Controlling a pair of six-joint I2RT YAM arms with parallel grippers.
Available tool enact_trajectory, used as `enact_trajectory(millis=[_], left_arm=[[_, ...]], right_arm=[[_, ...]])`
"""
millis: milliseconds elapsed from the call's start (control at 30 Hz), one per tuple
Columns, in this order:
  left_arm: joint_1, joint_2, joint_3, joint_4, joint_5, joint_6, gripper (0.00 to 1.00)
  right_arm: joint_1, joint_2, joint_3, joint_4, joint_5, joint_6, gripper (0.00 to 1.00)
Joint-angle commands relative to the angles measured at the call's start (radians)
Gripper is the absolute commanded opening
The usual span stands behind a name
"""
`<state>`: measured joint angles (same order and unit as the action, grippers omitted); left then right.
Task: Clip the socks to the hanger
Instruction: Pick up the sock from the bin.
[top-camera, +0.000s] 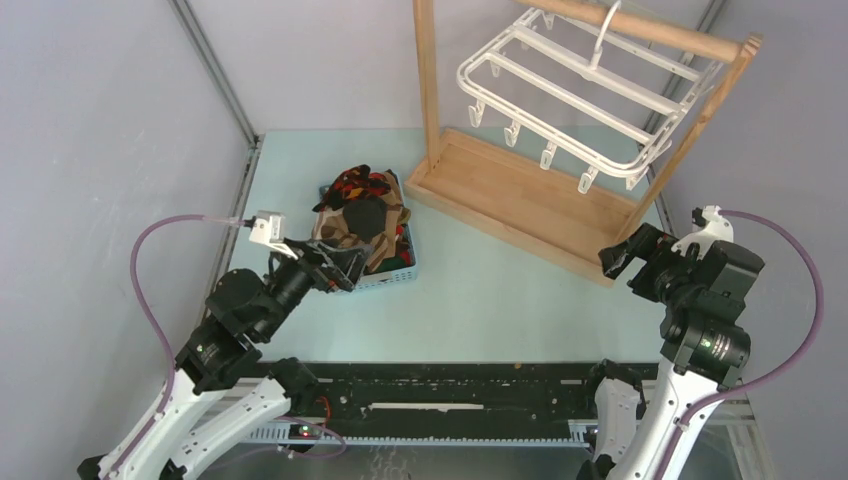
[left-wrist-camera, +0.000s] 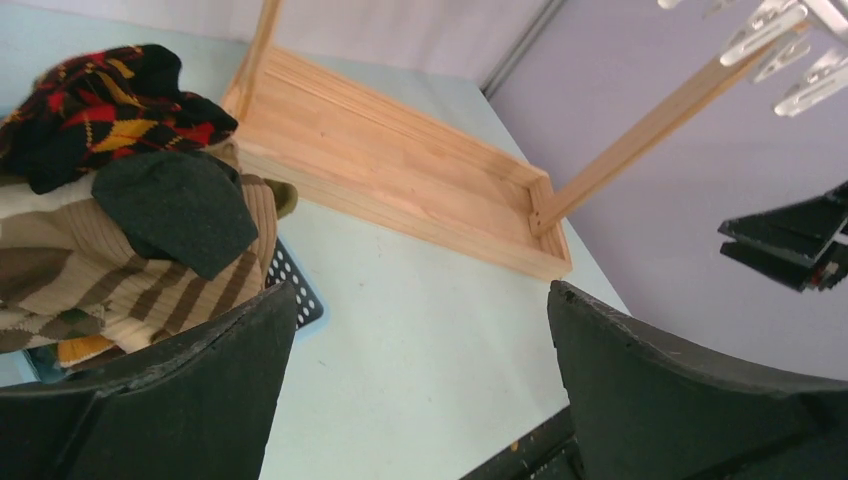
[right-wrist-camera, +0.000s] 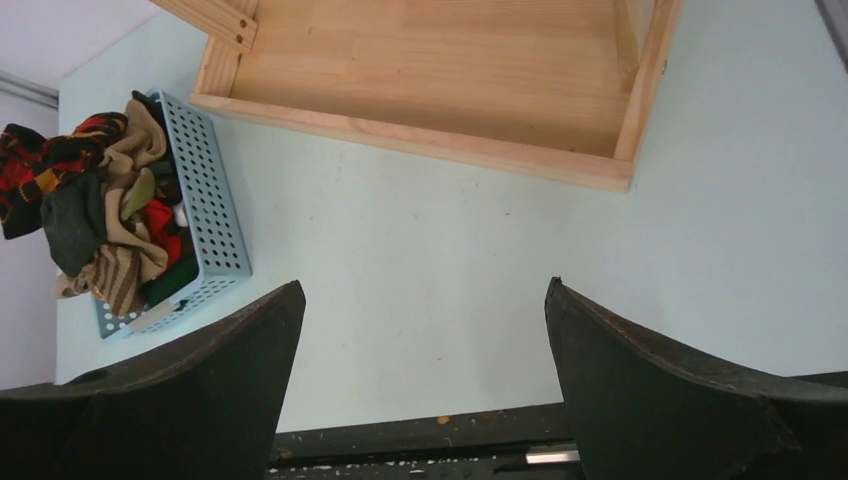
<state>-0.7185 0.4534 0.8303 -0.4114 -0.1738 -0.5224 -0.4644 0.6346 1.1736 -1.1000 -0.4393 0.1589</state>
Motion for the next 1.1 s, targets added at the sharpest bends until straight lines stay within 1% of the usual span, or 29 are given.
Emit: enact_trajectory(millis=[0,233,333,367,433,467,500,567,600,700,767,800,867,933,1000,1067], left_arm=[[-0.018,-0.002,0.004,0.062,-0.096,0.021,1.00],[-0.022,0.014,0.026,0.061,-0.094,0.046,1.00],[-0.023,0.048,0.039,0.049,-0.078,0.065,1.00],[-0.023,0.060,0.043,0.044,-0.072,0.069,1.00],[-0.021,0.102,0.062,0.021,-0.073,0.075,1.00],[-0.018,0.123,0.073,0.001,-0.089,0.075,1.00],[-0.010,0.149,0.087,-0.027,-0.102,0.074,1.00],[0.049,0.210,0.126,-0.089,-0.095,0.070,1.00],[0.111,0.245,0.144,-0.118,-0.036,0.062,1.00],[0.353,0.345,0.186,-0.151,0.191,0.038,0.94],[0.473,0.413,0.230,-0.156,0.268,0.039,0.96],[0.518,0.447,0.276,-0.165,0.269,0.048,0.96],[0.550,0.521,0.342,-0.192,0.244,0.072,0.94],[0.575,0.610,0.424,-0.226,0.224,0.108,0.90],[0.584,0.708,0.518,-0.261,0.193,0.179,0.86],[0.589,0.770,0.575,-0.294,0.180,0.275,0.85]], right_arm=[[-0.023,0.011,0.042,-0.008,-0.073,-0.012,1.00],[-0.028,0.012,0.012,0.059,-0.147,-0.046,1.00],[-0.028,-0.012,-0.030,0.118,-0.229,-0.104,1.00],[-0.028,-0.021,-0.048,0.137,-0.286,-0.142,1.00],[-0.025,-0.031,-0.083,0.123,-0.488,-0.338,1.00],[-0.022,-0.025,-0.088,0.076,-0.612,-0.456,1.00],[-0.014,-0.016,-0.091,0.022,-0.675,-0.563,1.00],[0.015,0.006,-0.099,-0.066,-0.730,-0.714,1.00],[0.038,0.013,-0.112,-0.062,-0.717,-0.722,1.00],[0.070,0.015,-0.155,-0.031,-0.668,-0.737,1.00],[0.087,0.019,-0.172,-0.032,-0.650,-0.774,1.00],[0.094,0.022,-0.177,-0.031,-0.641,-0.778,1.00],[0.101,0.029,-0.188,-0.020,-0.629,-0.776,1.00],[0.102,0.035,-0.198,-0.003,-0.620,-0.765,1.00],[0.102,0.042,-0.203,0.007,-0.619,-0.762,1.00],[0.102,0.045,-0.205,0.014,-0.619,-0.759,1.00]])
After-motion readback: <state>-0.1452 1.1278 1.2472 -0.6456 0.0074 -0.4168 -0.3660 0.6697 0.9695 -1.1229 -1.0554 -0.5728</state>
